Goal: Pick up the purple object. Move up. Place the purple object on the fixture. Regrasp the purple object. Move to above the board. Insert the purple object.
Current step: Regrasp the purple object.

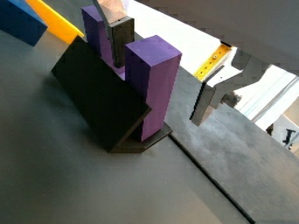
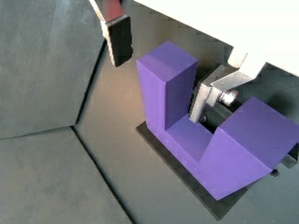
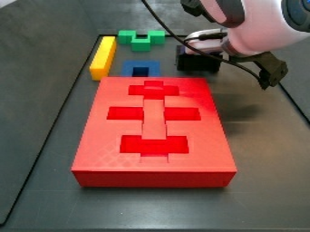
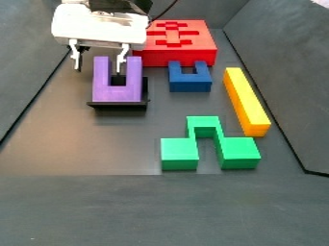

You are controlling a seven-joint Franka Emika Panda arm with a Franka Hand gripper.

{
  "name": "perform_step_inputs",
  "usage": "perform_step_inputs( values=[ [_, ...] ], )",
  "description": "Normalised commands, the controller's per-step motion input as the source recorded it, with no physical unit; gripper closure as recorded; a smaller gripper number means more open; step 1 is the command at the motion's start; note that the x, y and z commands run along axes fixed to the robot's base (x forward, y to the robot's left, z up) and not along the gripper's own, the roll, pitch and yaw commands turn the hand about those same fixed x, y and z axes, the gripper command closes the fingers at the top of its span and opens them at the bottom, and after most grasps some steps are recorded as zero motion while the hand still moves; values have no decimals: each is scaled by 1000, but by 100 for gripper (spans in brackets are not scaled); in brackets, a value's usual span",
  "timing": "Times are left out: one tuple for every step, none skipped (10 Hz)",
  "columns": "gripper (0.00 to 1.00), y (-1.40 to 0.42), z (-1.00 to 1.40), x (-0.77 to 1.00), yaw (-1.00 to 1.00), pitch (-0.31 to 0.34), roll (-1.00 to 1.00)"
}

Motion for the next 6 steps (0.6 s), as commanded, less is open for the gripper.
perform_step_inputs(
  values=[
    [100, 0, 0, 0, 0, 0, 0],
    [100, 0, 0, 0, 0, 0, 0],
    [100, 0, 0, 0, 0, 0, 0],
    [100, 0, 0, 0, 0, 0, 0],
    [100, 0, 0, 0, 0, 0, 0],
    [100, 0, 0, 0, 0, 0, 0]
  ],
)
